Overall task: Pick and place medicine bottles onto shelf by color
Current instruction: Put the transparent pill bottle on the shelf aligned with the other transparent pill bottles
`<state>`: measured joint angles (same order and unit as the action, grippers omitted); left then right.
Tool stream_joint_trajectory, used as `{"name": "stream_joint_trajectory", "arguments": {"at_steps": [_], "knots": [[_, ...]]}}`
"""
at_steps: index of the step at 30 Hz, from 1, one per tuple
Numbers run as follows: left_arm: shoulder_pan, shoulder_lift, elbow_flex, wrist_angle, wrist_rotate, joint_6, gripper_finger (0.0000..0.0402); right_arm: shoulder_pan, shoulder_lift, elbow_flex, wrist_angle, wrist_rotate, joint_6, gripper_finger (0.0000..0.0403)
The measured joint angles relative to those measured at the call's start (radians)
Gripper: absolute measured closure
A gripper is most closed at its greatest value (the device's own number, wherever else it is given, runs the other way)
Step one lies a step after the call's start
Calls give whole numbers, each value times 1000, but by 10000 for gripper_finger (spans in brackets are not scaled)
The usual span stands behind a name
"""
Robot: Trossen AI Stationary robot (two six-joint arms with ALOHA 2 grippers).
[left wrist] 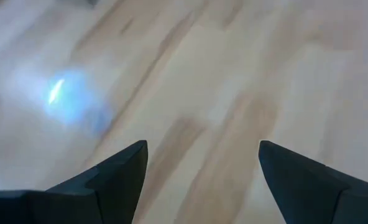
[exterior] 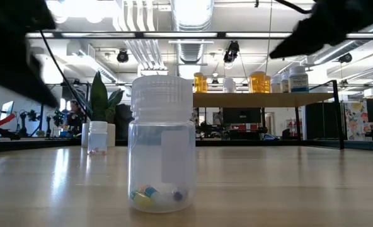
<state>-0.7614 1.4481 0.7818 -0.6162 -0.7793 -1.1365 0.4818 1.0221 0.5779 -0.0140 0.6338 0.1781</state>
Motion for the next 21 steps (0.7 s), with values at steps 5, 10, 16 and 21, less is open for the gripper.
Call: {"name": "stream_joint_trajectory", "arguments": {"at_steps": [5, 10, 16, 21], "knots": [[11, -35, -186, -38, -64, -429, 116, 89, 104, -1, 4, 30, 103, 184], [155, -45, -307, 25, -62, -481, 143, 117, 179, 7, 4, 60, 128, 184], [397, -43, -376, 188, -24, -319, 199, 116, 215, 21, 4, 186, 147, 184], [537, -43, -401, 441, -6, 3, 260, 116, 211, 25, 5, 213, 140, 184]]}}
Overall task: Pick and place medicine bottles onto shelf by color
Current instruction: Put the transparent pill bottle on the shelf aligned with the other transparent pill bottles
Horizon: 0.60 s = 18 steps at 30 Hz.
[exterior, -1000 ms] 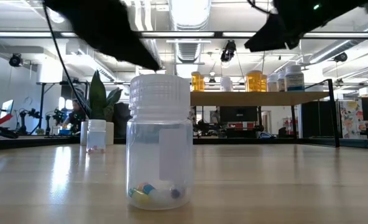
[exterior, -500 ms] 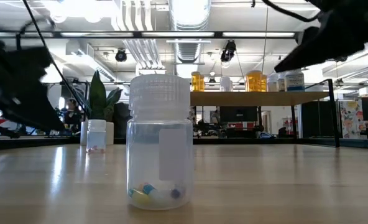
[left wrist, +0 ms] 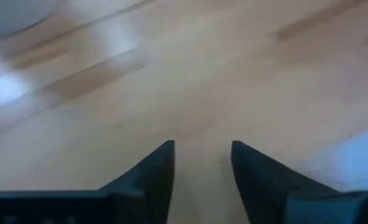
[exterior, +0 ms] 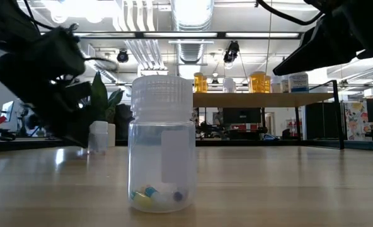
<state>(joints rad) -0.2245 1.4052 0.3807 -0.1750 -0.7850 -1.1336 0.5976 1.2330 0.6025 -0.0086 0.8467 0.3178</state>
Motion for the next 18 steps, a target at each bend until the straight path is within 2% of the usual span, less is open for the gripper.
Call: {"name": "stream_joint_trajectory", "arguments": {"at_steps": [5, 9, 13, 18], "knots": [[23, 6, -37, 417, 120, 391, 313, 0, -11, 0, 0, 1, -1, 184], [20, 54, -46, 675, 229, 564, 341, 0, 13, 0, 32, -15, 12, 184], [20, 125, -29, 762, 249, 637, 356, -16, 93, -2, 116, -48, 5, 184], [17, 155, -23, 757, 254, 643, 359, -60, 231, -2, 291, -151, -58, 181]]}}
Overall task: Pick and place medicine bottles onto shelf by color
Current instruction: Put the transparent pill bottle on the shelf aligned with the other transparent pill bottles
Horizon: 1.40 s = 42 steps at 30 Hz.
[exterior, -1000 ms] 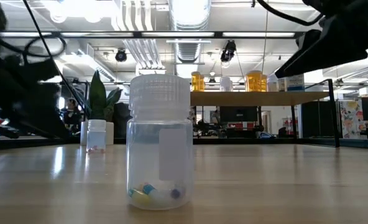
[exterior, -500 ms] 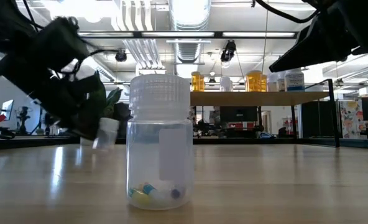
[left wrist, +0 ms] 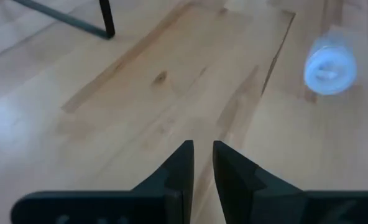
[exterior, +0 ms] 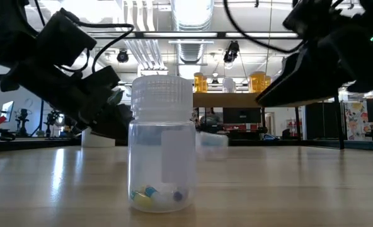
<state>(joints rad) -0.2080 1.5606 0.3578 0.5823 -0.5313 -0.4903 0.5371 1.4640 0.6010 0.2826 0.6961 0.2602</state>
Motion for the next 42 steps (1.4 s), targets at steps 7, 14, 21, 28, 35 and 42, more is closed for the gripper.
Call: {"name": "stream_joint_trajectory", "arguments": {"at_steps": [7, 14, 21, 28, 35, 42], "knots": [[-54, 0, -9, 2, 2, 0, 359, -19, 16, 15, -88, -32, -30, 141], [-74, 4, -2, 13, -3, 4, 359, -124, -91, 98, -404, -235, -112, 119], [-75, 16, 3, 20, -27, -1, 359, -212, -21, 202, -406, -431, -146, 140], [-76, 80, 19, 45, -25, -4, 359, -212, 154, 384, -603, -468, -151, 143], [-76, 174, 20, 134, -29, -3, 359, -208, 325, 590, -754, -535, -162, 159], [-80, 236, 21, 227, -44, 0, 359, -208, 405, 688, -833, -539, -114, 223]]}}
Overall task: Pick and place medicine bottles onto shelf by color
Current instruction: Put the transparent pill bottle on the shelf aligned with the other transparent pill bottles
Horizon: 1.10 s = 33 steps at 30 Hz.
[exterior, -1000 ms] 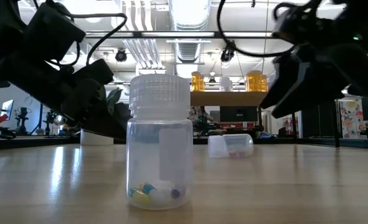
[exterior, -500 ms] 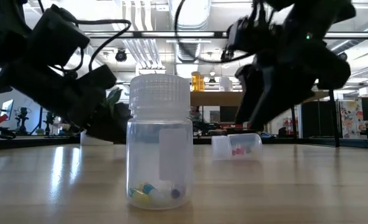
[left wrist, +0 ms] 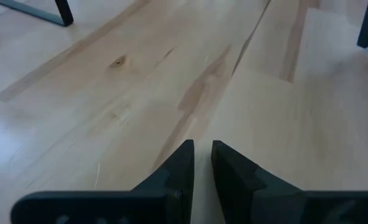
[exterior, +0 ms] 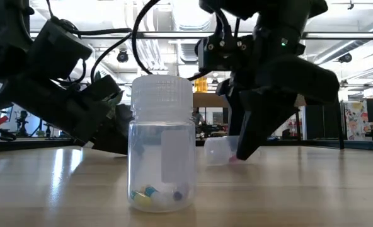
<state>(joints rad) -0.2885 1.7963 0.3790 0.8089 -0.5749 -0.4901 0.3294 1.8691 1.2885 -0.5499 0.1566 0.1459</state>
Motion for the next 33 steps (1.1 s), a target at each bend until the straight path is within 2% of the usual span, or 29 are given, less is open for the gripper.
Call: {"name": "stream_joint_trajectory", "arguments": {"at_steps": [5, 9, 12, 15, 19, 22, 25, 28, 33], "knots": [[-4, 0, 0, 12, 8, 0, 359, 0, -68, -62, 11, 20, 55, 288], [-5, 1, 0, 20, 16, 0, 359, 1, -140, -160, 44, 42, 106, 288], [-6, 2, 0, 37, 26, 0, 359, 9, -216, -275, 166, 72, 138, 288], [-8, 3, 8, 72, 46, 30, 359, 26, -303, -426, 383, 100, 152, 286], [-10, 23, 63, 164, 53, 156, 359, 48, -391, -638, 814, 137, 125, 286], [-14, 73, 137, 256, 131, 308, 359, 51, -412, -766, 1159, 142, 68, 287], [-16, 137, 228, 327, 207, 446, 359, 50, -412, -857, 1430, 163, 8, 285], [-11, 201, 330, 355, 220, 546, 359, 50, -404, -909, 1587, 186, -37, 285], [14, 239, 446, 357, 221, 683, 324, 50, -412, -955, 1603, 186, -29, 285]]}}
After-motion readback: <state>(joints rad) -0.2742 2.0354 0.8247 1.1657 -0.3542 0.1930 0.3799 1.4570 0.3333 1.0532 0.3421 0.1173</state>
